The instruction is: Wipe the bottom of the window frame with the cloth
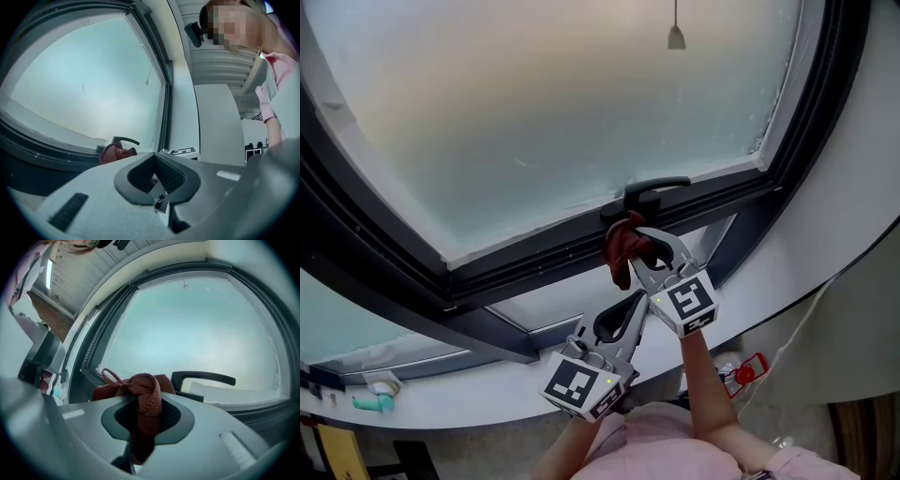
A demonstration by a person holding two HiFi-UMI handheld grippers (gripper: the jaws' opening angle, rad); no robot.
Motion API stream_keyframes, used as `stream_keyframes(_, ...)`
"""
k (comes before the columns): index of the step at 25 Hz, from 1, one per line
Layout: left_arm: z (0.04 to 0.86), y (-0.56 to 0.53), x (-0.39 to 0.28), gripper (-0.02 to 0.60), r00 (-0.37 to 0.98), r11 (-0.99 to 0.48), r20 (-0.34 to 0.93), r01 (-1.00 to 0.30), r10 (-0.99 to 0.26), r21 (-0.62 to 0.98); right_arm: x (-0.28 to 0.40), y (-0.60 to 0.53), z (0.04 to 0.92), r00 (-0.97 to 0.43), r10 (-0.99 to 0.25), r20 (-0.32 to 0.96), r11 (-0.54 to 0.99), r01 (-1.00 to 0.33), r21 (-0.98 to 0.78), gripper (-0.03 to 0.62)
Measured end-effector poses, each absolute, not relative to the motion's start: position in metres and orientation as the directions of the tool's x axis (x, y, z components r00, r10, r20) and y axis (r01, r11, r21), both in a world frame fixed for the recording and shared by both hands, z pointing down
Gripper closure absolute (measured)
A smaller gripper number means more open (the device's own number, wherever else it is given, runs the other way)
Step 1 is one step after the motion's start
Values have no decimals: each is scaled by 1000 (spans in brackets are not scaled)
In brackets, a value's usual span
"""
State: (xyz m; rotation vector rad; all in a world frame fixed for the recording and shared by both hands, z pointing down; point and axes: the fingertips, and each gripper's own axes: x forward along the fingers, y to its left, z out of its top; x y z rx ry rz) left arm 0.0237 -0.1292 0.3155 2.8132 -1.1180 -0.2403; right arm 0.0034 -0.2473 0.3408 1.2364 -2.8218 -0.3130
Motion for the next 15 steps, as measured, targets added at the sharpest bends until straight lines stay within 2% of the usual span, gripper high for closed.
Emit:
stream_keyframes(10,313,-123,-3,580,667,-679,-131,-718,-734,151,12,-251,339,-666,-743,-66,652,-742,153,533)
stream_keyframes(15,316,-102,-43,580,598,-613,-140,-782,-789,117,19,-237,335,-661,-738,-136,650,-751,115,533)
